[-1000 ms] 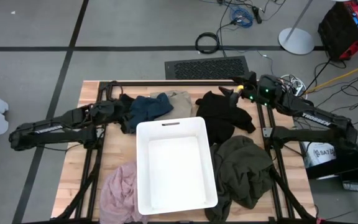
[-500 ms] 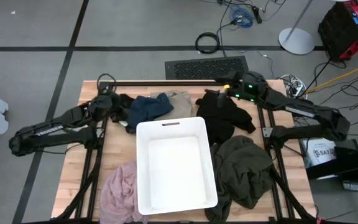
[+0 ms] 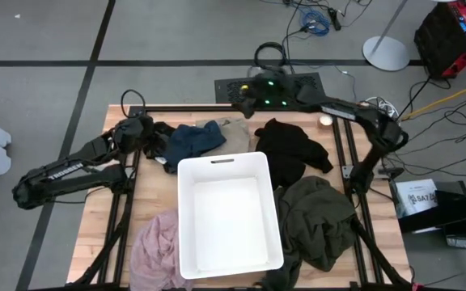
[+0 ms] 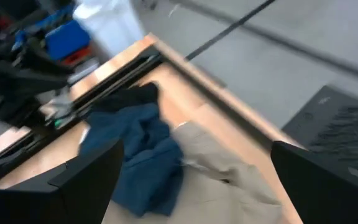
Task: Sort clothes
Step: Put the blue shorts into the white laundry bin
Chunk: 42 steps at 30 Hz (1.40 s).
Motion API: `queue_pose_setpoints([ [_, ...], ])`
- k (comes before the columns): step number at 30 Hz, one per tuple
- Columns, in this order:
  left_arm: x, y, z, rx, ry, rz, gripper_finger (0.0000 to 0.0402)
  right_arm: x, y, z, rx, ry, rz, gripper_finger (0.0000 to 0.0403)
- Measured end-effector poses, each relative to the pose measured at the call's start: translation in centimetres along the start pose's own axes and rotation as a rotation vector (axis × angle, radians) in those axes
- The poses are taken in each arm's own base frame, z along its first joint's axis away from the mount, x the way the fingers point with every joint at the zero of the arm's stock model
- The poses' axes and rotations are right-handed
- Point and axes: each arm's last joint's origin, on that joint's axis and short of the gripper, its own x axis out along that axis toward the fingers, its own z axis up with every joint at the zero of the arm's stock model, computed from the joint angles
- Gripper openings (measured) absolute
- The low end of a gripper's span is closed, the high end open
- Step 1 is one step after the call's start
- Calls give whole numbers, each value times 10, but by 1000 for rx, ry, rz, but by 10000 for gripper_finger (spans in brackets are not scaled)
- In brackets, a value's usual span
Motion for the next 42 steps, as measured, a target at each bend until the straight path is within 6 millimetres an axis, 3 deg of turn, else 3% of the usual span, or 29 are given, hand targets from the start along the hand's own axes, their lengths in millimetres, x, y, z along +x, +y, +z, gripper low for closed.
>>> queue_pose_setpoints([
  [5, 0, 0, 0, -3, -5, 0, 171, 36, 15, 5, -25, 102, 126, 396],
  [13, 0, 0, 0, 3, -6, 2, 171, 86, 52, -15, -62, 218, 206, 396],
  [23, 0, 0, 0, 34, -2, 4, 171, 128, 64, -34, -89, 284, -75, 396],
  [29, 0, 0, -1, 41, 13, 8, 171, 140, 68, -43, -103, 316, -79, 385],
  [32, 0, 0, -2, 41, 14, 7, 171, 140, 68, -44, -105, 316, -81, 348],
  [35, 0, 0, -2, 41, 15, 6, 171, 140, 68, -44, -114, 317, -81, 279],
  [42, 0, 0, -2, 42, 17, 0, 171, 138, 69, -43, -187, 333, -38, 36],
])
